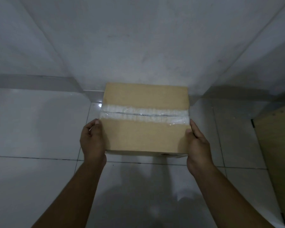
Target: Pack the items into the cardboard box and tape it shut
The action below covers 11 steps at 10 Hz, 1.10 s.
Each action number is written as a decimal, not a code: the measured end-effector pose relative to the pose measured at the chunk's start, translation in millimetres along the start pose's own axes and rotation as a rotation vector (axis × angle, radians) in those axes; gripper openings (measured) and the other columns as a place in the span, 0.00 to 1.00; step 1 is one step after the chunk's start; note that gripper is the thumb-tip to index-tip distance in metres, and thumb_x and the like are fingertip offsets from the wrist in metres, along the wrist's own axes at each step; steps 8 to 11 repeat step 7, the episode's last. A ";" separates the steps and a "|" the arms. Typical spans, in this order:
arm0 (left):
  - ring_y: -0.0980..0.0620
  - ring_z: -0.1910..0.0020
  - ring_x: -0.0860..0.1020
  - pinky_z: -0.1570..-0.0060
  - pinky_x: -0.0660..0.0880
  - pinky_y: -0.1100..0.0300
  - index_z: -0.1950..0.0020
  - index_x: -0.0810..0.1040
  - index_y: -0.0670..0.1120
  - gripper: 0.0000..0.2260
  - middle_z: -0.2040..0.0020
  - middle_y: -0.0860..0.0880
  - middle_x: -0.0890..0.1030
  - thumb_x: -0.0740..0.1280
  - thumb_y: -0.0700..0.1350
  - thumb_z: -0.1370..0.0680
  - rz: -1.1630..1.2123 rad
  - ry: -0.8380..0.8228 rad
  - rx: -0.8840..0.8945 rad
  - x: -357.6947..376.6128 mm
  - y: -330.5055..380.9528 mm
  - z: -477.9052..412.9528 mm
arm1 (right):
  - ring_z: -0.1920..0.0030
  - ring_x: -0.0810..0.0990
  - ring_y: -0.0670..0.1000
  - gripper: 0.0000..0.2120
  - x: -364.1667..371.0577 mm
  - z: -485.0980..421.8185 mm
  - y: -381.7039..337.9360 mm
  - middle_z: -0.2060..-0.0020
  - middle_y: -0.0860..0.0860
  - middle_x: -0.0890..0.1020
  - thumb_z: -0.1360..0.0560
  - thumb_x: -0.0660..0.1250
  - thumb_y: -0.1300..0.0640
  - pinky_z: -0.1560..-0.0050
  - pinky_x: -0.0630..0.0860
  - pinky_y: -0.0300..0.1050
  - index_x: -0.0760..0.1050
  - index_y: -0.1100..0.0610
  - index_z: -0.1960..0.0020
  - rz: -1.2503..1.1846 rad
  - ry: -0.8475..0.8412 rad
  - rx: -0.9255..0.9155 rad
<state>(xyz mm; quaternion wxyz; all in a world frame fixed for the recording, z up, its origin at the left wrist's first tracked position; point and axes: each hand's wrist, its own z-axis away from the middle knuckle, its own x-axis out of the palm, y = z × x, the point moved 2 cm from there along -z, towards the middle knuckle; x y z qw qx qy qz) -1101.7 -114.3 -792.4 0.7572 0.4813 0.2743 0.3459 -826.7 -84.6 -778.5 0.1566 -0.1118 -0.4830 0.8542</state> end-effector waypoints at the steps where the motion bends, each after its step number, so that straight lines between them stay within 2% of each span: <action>1: 0.58 0.53 0.77 0.56 0.74 0.60 0.41 0.77 0.49 0.10 0.50 0.55 0.79 0.65 0.50 0.20 -0.013 -0.009 -0.005 -0.9 0.0 -0.8 | 0.40 0.77 0.45 0.18 0.5 -0.3 -1.6 0.38 0.44 0.78 0.20 0.61 0.60 0.34 0.71 0.47 0.74 0.47 0.33 0.020 -0.002 -0.012; 2: 0.57 0.50 0.78 0.49 0.76 0.58 0.42 0.78 0.50 0.10 0.47 0.55 0.80 0.65 0.50 0.20 -0.023 -0.057 -0.012 -3.2 0.3 -1.9 | 0.39 0.75 0.44 0.18 1.8 1.1 -2.5 0.35 0.43 0.75 0.19 0.60 0.59 0.34 0.69 0.42 0.71 0.47 0.31 0.091 0.004 -0.091; 3: 0.54 0.46 0.78 0.46 0.76 0.56 0.39 0.79 0.49 0.11 0.44 0.53 0.80 0.64 0.50 0.20 -0.092 -0.121 0.017 -7.1 2.8 -3.2 | 0.42 0.72 0.41 0.19 5.2 4.6 -6.5 0.38 0.42 0.74 0.18 0.56 0.56 0.41 0.66 0.29 0.66 0.48 0.27 0.404 0.022 -0.279; 4: 0.52 0.45 0.77 0.47 0.73 0.57 0.36 0.77 0.48 0.13 0.43 0.51 0.80 0.62 0.48 0.19 -0.305 -0.179 0.170 -9.1 15.3 -4.7 | 0.43 0.76 0.49 0.21 6.2 2.9 -11.0 0.41 0.49 0.78 0.17 0.53 0.56 0.52 0.64 0.29 0.62 0.50 0.25 0.676 0.033 -0.388; 5: 0.48 0.42 0.77 0.44 0.73 0.54 0.32 0.73 0.48 0.16 0.39 0.49 0.79 0.62 0.47 0.20 -0.661 -0.322 0.294 -7.0 28.1 -14.6 | 0.43 0.77 0.56 0.22 3.5 -8.4 -15.5 0.38 0.55 0.77 0.18 0.52 0.54 0.49 0.69 0.41 0.59 0.50 0.24 0.894 -0.028 -0.375; 6: 0.45 0.37 0.75 0.40 0.72 0.51 0.28 0.68 0.48 0.23 0.33 0.47 0.75 0.67 0.51 0.23 -0.895 -0.524 0.195 -5.5 49.0 -23.2 | 0.37 0.74 0.57 0.25 6.2 -8.9 -37.7 0.32 0.56 0.72 0.19 0.53 0.49 0.44 0.71 0.47 0.55 0.50 0.24 1.132 -0.157 -0.394; 7: 0.44 0.35 0.73 0.42 0.69 0.57 0.29 0.68 0.44 0.24 0.32 0.43 0.74 0.68 0.50 0.22 -1.073 -0.603 0.262 -8.0 87.6 -13.2 | 0.26 0.63 0.53 0.26 13.2 13.0 -80.3 0.25 0.54 0.63 0.18 0.53 0.47 0.29 0.60 0.46 0.57 0.54 0.23 1.154 -0.263 -0.404; 11: 0.44 0.35 0.73 0.42 0.69 0.57 0.29 0.68 0.44 0.24 0.32 0.43 0.74 0.68 0.50 0.22 -1.073 -0.603 0.262 -8.0 87.6 -13.2 | 0.26 0.63 0.53 0.26 13.2 13.0 -80.3 0.25 0.54 0.63 0.18 0.53 0.47 0.29 0.60 0.46 0.57 0.54 0.23 1.154 -0.263 -0.404</action>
